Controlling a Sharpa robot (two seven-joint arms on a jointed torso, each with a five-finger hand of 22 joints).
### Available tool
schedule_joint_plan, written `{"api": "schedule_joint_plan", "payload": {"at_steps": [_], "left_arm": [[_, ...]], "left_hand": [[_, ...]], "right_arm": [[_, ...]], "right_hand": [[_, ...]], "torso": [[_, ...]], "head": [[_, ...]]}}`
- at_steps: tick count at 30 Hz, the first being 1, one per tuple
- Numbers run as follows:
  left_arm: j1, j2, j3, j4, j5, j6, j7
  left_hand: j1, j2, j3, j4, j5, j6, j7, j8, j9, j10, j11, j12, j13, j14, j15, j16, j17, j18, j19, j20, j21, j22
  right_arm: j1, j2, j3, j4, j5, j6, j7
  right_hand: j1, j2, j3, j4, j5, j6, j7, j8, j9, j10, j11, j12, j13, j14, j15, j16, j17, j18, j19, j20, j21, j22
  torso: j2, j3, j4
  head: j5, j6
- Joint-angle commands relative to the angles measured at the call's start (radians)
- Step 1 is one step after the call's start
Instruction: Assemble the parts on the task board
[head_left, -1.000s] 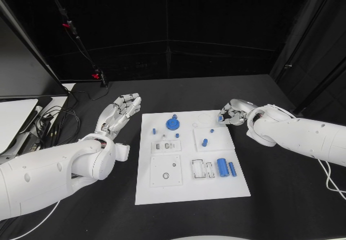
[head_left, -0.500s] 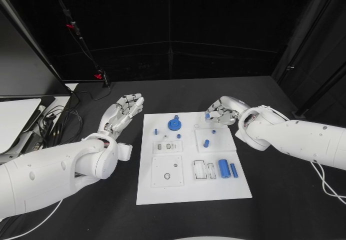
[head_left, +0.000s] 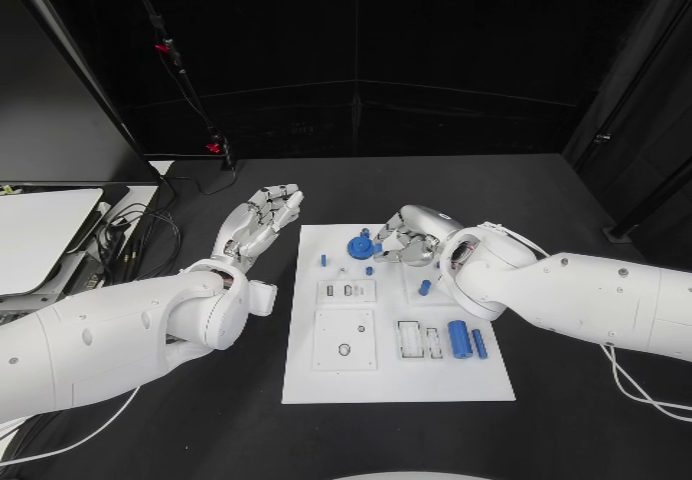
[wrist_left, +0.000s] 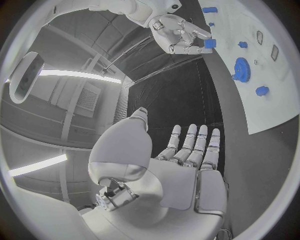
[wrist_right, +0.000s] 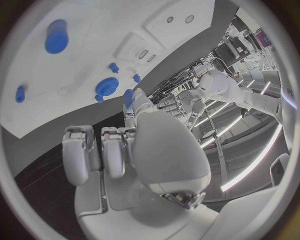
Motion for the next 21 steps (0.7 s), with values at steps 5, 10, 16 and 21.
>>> {"api": "schedule_joint_plan", "payload": {"at_steps": [5, 10, 16, 21], "left_arm": [[0.002, 0.004, 0.0, 0.0, -0.006, 0.0, 0.232], [0.002, 0.005, 0.0, 0.0, -0.006, 0.0, 0.231], [0.002, 0.003, 0.0, 0.0, -0.006, 0.0, 0.231], [0.002, 0.003, 0.0, 0.0, -0.006, 0.001, 0.231]], "left_hand": [[-0.001, 0.008, -0.001, -0.001, 0.004, 0.006, 0.17, 0.003, -0.001, 0.007, 0.001, 0.006, 0.0, 0.009, 0.0, 0.006, 0.001, -0.008, -0.01, 0.0, 0.006, 0.002], [0.0, 0.009, -0.001, -0.001, 0.004, 0.006, 0.17, 0.002, -0.002, 0.008, 0.001, 0.006, 0.0, 0.009, 0.0, 0.006, 0.001, -0.008, -0.01, 0.0, 0.006, 0.001], [0.0, 0.01, -0.001, -0.001, 0.004, 0.006, 0.17, 0.003, -0.002, 0.008, 0.001, 0.006, 0.0, 0.009, 0.0, 0.006, 0.001, -0.008, -0.01, 0.0, 0.006, 0.001], [0.0, 0.01, -0.001, -0.001, 0.004, 0.006, 0.17, 0.003, -0.002, 0.008, 0.001, 0.006, 0.0, 0.009, 0.0, 0.006, 0.001, -0.008, -0.01, 0.0, 0.006, 0.001]], "right_arm": [[-0.001, 0.056, 0.0, 0.031, -0.096, 0.077, -0.234], [-0.012, 0.084, 0.0, 0.045, -0.102, 0.101, -0.275], [-0.034, 0.094, 0.0, 0.054, -0.103, 0.114, -0.293], [-0.063, 0.102, 0.0, 0.047, -0.106, 0.119, -0.3]], "right_hand": [[-0.005, 0.004, -0.001, -0.005, 0.005, 0.009, 0.0, -0.001, 0.0, 0.106, 0.009, 0.003, 0.263, 0.106, 0.007, 0.002, 0.263, -0.007, 0.104, 0.009, 0.003, 0.264], [-0.003, 0.005, 0.0, -0.008, 0.008, 0.008, 0.001, -0.003, -0.001, 0.106, 0.01, 0.003, 0.263, 0.106, 0.008, 0.002, 0.263, -0.007, 0.104, 0.011, 0.003, 0.264], [-0.002, 0.008, 0.002, -0.015, 0.016, 0.008, 0.004, -0.008, -0.003, 0.106, 0.013, 0.003, 0.263, 0.106, 0.012, 0.002, 0.263, -0.007, 0.104, 0.014, 0.003, 0.264], [-0.002, 0.009, 0.002, -0.018, 0.019, 0.008, 0.006, -0.01, -0.004, 0.106, 0.014, 0.003, 0.263, 0.106, 0.013, 0.002, 0.263, -0.007, 0.104, 0.016, 0.003, 0.264]], "torso": [[0.001, -0.0003, 0.0003], [0.002, 0.0002, -0.0008], [0.0, -0.0001, -0.0029], [0.0, 0.0, -0.0028]], "head": [[-0.002, -0.001], [-0.004, -0.004], [-0.006, -0.008], [-0.01, -0.011]]}}
